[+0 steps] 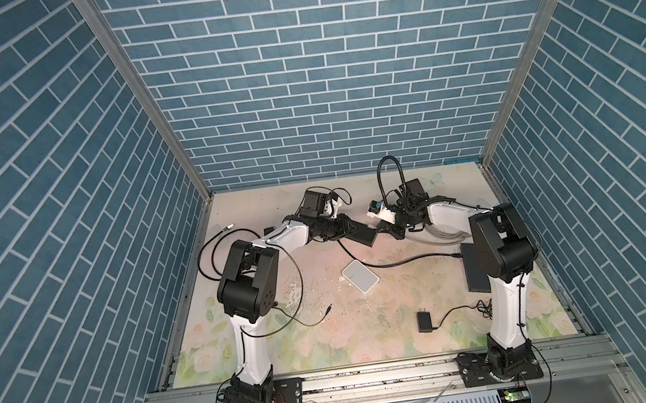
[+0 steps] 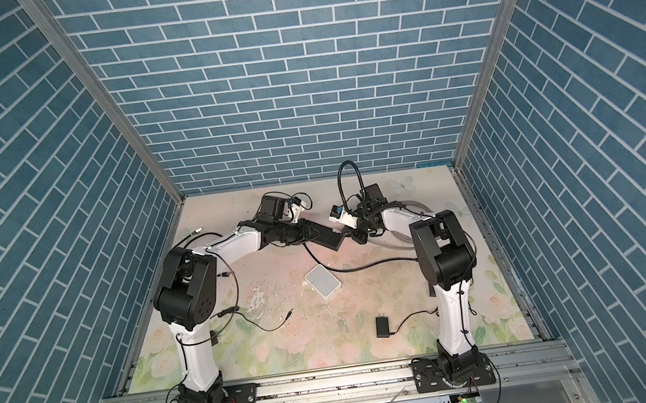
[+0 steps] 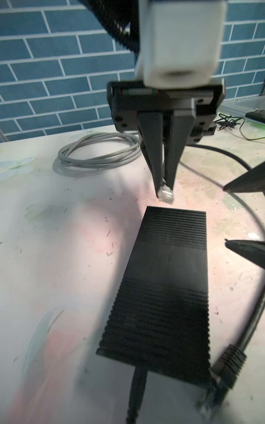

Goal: Insert the plug into the switch port

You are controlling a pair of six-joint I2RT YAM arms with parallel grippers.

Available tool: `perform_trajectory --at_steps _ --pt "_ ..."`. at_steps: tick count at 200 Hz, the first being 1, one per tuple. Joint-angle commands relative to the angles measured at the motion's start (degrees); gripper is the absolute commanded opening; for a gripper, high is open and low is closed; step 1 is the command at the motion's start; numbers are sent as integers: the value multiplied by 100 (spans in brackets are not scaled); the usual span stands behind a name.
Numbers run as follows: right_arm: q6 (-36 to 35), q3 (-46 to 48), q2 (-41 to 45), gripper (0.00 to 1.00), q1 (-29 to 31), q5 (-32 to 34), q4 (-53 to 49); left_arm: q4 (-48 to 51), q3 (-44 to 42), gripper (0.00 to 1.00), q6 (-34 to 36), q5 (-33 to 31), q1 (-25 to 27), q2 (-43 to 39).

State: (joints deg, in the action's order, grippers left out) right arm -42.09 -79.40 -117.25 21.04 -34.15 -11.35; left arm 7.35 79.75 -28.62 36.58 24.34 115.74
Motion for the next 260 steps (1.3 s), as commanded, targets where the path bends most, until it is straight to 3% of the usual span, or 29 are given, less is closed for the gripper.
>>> perform_trajectory --at_steps 1,29,61,86,180,213,260 --pt "510 -319 -54 5 -43 460 381 165 -103 35 -110 -608 41 98" --pt "717 -674 -430 5 -38 585 304 260 -246 35 -108 -1080 49 30" --pt "755 -845 -712 6 12 445 228 175 -218 36 -151 -1210 48 231" --pt "564 -1037 -799 6 128 560 -14 24 -124 36 -145 -1282 47 389" --pt "-286 -918 -585 6 181 -315 -1656 -20 362 37 41 -1465 50 818" --pt "-441 -820 -424 6 211 -825 -1785 -237 694 37 -12 -1140 69 1080" --pt "-520 -813 -375 6 306 -980 -1869 -230 1008 37 9 -999 163 1256"
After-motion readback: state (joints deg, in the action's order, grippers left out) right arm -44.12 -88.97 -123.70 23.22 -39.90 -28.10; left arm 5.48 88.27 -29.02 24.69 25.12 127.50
